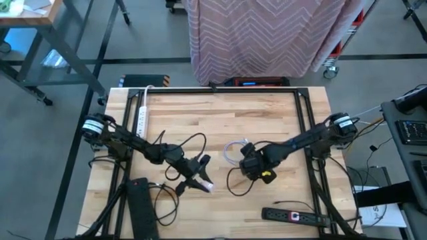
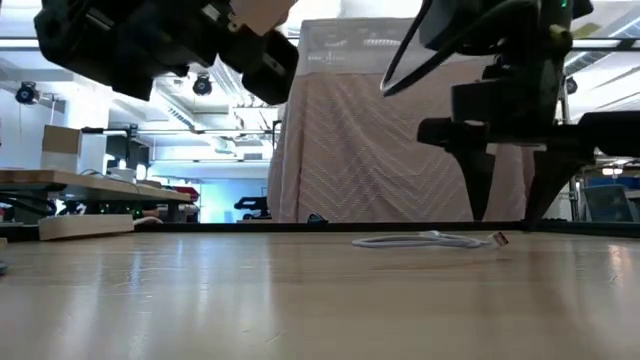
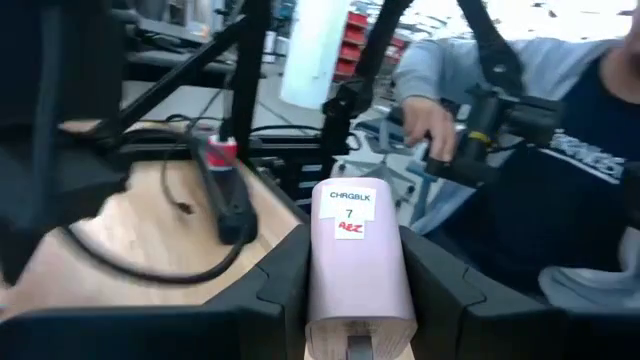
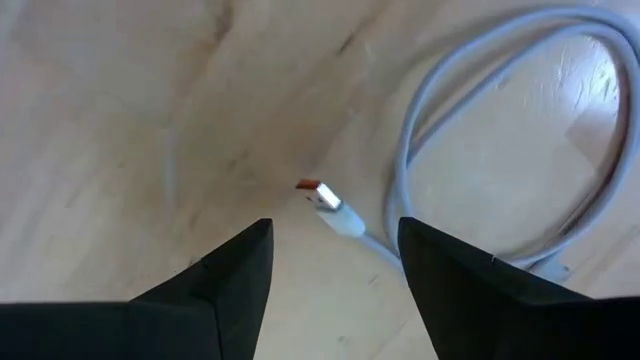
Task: Insert USB
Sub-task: Insert the white charger cable into the pink charger adapter
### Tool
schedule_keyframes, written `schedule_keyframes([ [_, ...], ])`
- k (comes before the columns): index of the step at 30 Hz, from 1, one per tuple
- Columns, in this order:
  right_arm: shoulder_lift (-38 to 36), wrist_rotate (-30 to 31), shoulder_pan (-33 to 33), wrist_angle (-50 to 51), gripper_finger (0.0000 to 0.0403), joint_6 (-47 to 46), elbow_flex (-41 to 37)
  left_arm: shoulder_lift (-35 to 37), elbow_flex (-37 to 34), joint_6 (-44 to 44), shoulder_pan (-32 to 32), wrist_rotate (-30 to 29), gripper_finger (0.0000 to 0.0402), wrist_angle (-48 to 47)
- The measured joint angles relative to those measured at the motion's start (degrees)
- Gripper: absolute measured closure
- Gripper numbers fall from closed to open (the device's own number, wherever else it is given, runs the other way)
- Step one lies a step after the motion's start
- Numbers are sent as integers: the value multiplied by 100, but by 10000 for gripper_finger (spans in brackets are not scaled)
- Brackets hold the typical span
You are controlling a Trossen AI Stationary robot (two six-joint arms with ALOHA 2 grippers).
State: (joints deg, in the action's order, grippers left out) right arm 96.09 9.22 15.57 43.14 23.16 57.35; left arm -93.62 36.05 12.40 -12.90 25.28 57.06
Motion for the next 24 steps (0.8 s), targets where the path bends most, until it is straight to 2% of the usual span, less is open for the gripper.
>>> schedule_keyframes([
  [4,8,-74,-31,-19,193,215,-32,81,85,-10,247,291,300,-217],
  [13,241,-281,-189,-62,187,685,-131,256,243,33,776,416,300,-1300],
  [18,303,-518,-363,-70,212,620,-141,262,205,3,925,460,300,-1466],
  [24,306,-762,-487,-38,269,384,-159,262,237,-105,1191,1119,300,-1506],
])
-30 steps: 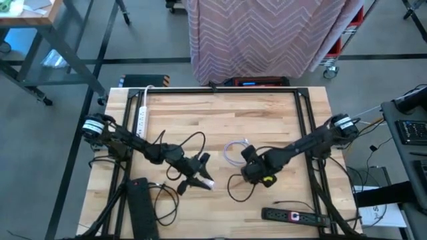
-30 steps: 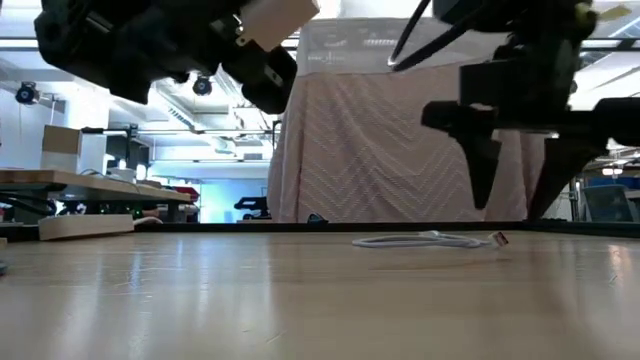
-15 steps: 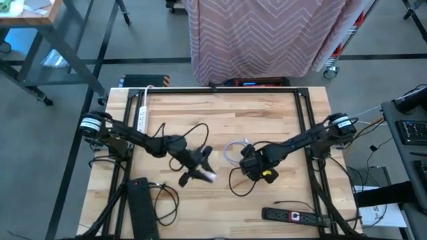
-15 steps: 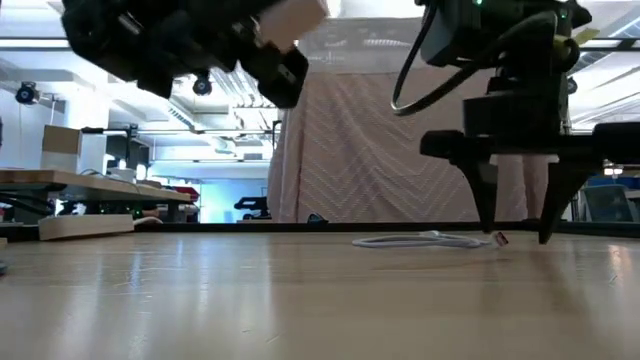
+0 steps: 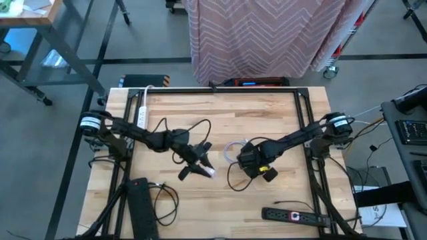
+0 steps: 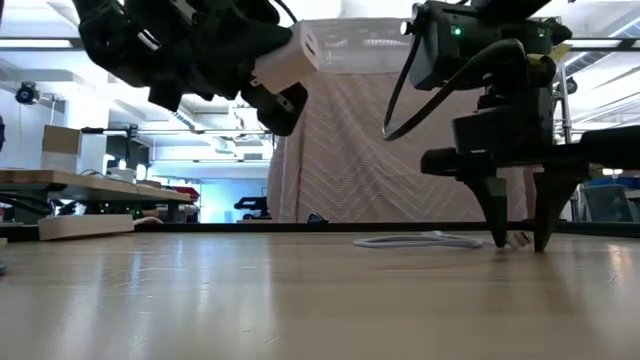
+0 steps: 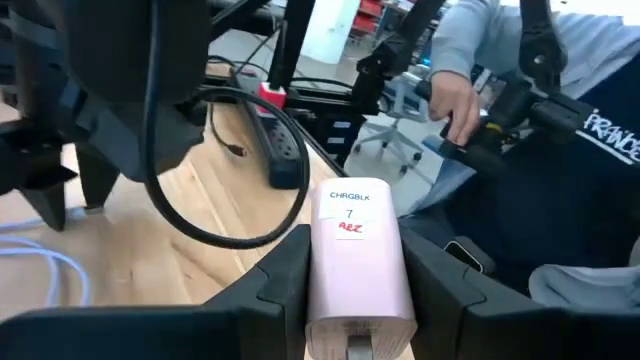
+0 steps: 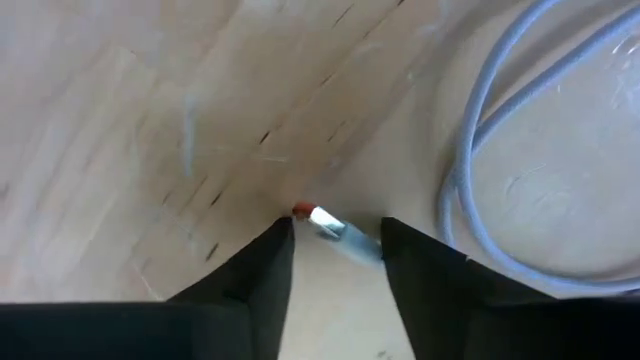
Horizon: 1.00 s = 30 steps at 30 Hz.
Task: Insert USB
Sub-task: Insert the white charger cable into the pink charger adapter
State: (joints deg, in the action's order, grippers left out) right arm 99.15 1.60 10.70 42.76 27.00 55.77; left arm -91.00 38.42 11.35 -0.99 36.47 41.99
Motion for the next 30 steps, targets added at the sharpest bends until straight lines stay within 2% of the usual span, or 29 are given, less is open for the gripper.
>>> schedule_keyframes([
  [5,5,9,-21,-20,322,-2,-4,4,23,-116,279,388,300,-6],
  [9,7,-10,-24,-82,347,7,-11,4,21,-120,442,413,300,-8],
  [18,20,-229,-37,-426,379,42,-24,4,15,-120,427,381,299,-13],
  [21,31,-431,-49,-488,392,-368,38,4,14,-235,419,319,299,-13],
  [27,-151,-1378,-12,-462,399,-1149,420,4,2,-1056,367,526,299,-9],
  [30,-471,-1308,-19,-511,400,-1435,710,2,1,-1147,363,631,299,-7],
])
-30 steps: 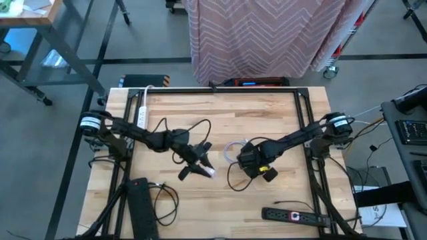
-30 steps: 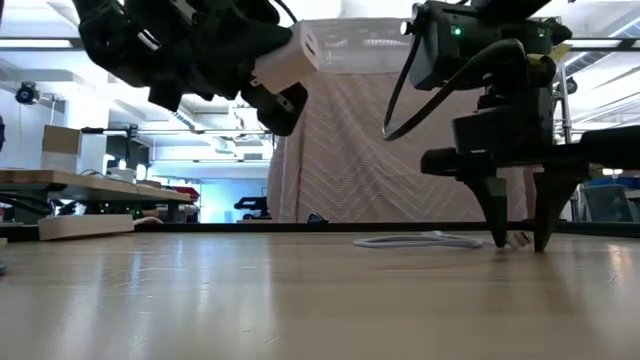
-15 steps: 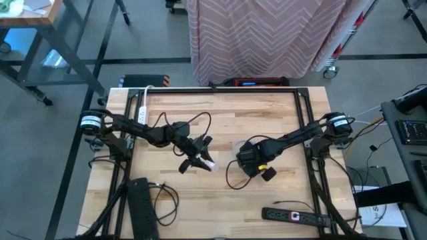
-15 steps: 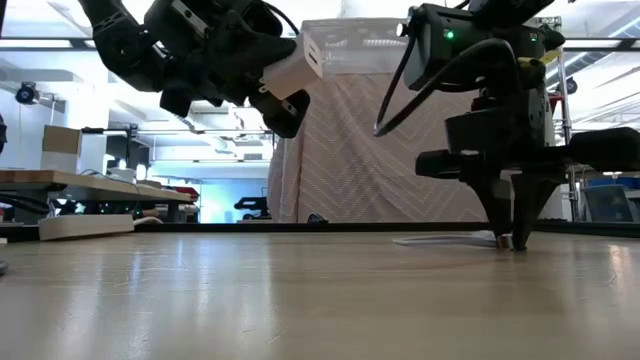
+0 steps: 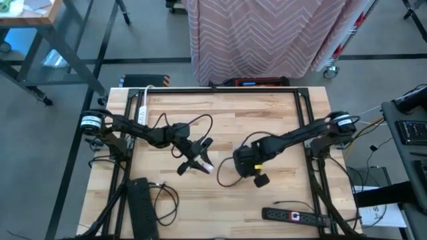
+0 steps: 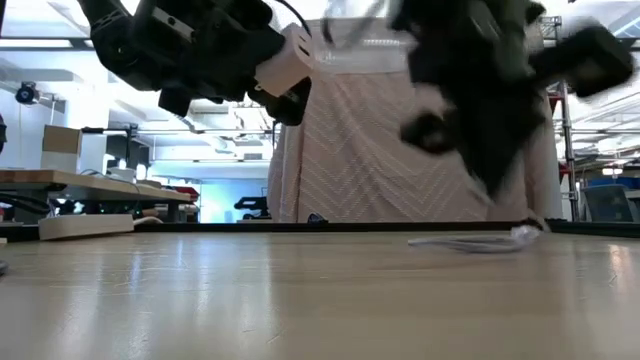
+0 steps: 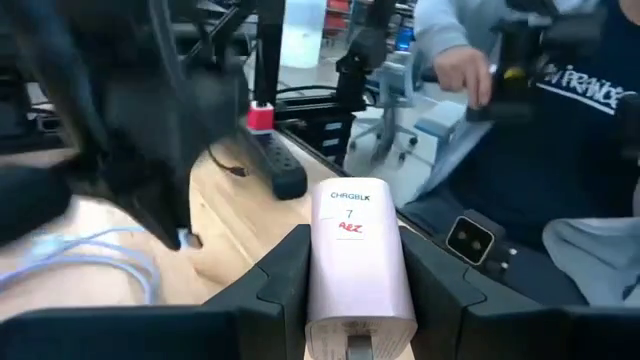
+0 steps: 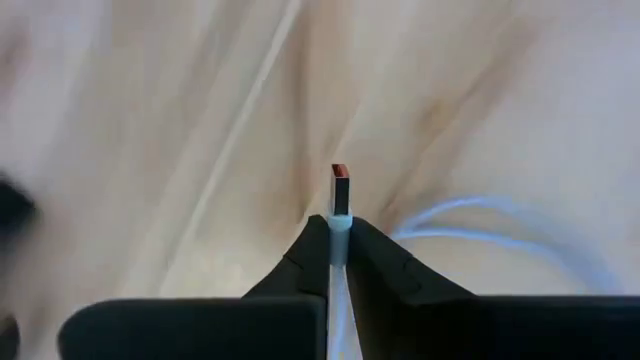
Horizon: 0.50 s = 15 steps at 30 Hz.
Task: Insert USB
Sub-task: Insert the white charger cable into the pink charger adapter
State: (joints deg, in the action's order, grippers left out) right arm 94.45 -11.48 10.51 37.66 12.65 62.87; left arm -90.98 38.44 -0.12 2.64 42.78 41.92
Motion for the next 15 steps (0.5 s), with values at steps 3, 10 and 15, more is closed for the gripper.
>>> schedule_keyframes([
  [3,-308,665,54,45,401,-121,270,-4,0,251,4,-194,299,-1],
  [10,-510,3097,227,109,399,387,638,-7,0,1812,-1,-1973,299,60],
  [15,-365,4162,175,332,397,685,650,-11,0,2815,-11,-2631,299,160],
])
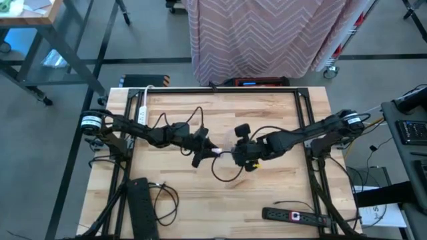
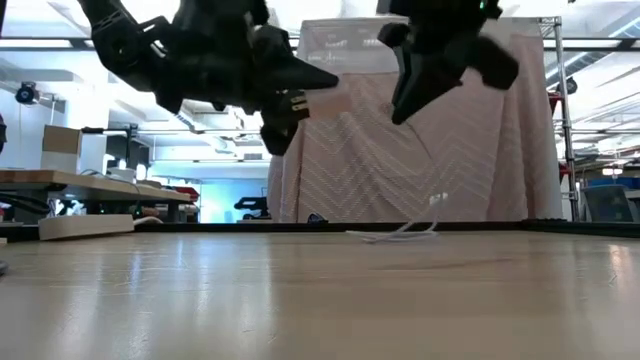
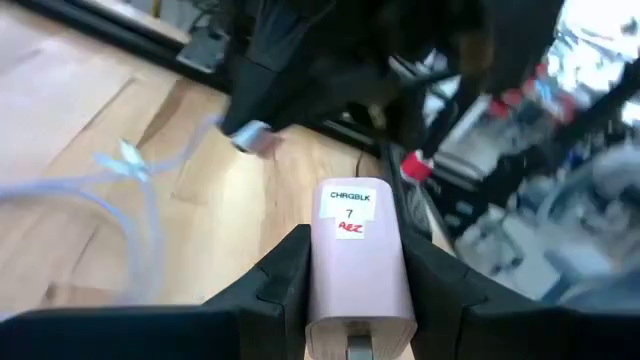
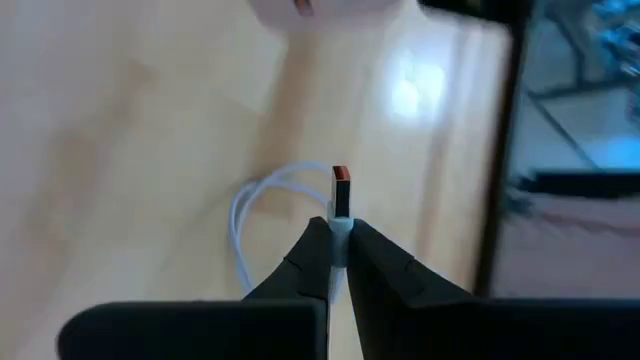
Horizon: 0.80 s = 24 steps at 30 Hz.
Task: Insert USB
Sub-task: Insert the white charger cable into the pink charger adapter
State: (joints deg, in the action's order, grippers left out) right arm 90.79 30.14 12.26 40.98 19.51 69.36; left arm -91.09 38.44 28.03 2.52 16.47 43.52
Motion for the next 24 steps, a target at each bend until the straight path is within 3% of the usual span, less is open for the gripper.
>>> schedule_keyframes([
  [10,586,1210,-51,-26,395,238,167,-72,177,1658,57,-1042,299,-170],
  [24,709,975,15,341,395,148,649,-365,472,1637,103,-1408,297,-349],
])
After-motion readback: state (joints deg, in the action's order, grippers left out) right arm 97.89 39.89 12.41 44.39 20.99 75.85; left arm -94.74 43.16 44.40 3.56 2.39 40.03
